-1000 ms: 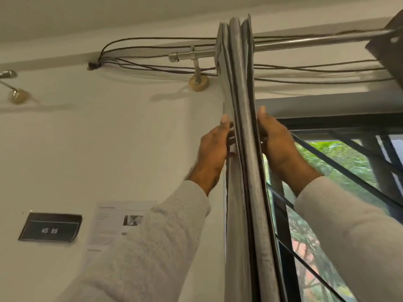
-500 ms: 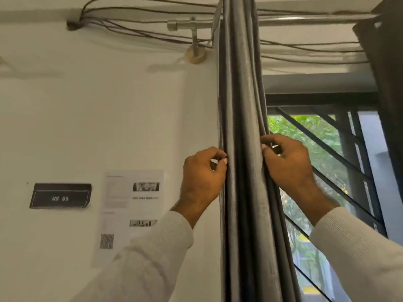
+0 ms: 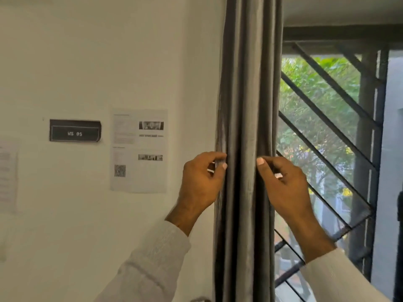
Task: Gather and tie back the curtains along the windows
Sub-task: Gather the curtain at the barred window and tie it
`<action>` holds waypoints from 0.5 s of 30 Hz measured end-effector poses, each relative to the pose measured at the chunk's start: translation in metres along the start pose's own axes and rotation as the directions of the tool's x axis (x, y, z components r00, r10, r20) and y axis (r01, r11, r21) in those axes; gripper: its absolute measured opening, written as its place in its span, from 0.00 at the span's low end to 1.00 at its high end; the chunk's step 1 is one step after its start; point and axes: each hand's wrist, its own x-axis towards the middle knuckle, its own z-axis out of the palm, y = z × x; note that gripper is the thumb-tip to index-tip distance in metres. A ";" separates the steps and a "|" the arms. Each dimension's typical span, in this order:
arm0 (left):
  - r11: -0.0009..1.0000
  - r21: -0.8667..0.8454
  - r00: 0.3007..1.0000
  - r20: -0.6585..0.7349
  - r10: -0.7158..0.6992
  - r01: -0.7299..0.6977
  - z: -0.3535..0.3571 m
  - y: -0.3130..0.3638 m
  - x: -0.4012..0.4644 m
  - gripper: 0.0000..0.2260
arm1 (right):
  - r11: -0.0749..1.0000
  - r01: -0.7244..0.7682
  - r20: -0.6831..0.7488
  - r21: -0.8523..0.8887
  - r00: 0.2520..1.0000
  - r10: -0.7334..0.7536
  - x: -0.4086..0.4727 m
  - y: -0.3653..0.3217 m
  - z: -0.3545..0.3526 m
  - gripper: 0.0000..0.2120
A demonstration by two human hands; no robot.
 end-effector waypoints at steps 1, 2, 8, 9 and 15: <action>1.000 -0.001 1.000 -0.004 -0.006 0.006 0.004 -0.004 -0.009 0.09 | 1.000 -0.009 0.010 0.009 1.000 0.009 -0.010 0.002 0.000 0.11; 1.000 0.011 1.000 0.009 -0.015 0.015 0.009 -0.008 -0.018 0.08 | 1.000 -0.019 0.027 0.015 0.999 0.018 -0.021 0.003 0.001 0.12; 0.987 0.079 0.984 0.101 -0.144 0.137 0.024 -0.034 -0.089 0.16 | 0.995 -0.094 0.101 -0.033 0.990 0.097 -0.086 0.043 0.000 0.25; 0.978 0.124 0.974 0.138 -0.182 0.165 0.025 -0.037 -0.100 0.19 | 0.993 -0.114 0.120 -0.038 0.986 0.117 -0.099 0.050 0.001 0.26; 0.926 0.313 0.948 0.165 -0.271 0.210 0.030 -0.054 -0.152 0.16 | 0.980 -0.158 0.213 -0.125 0.960 0.182 -0.161 0.067 0.000 0.35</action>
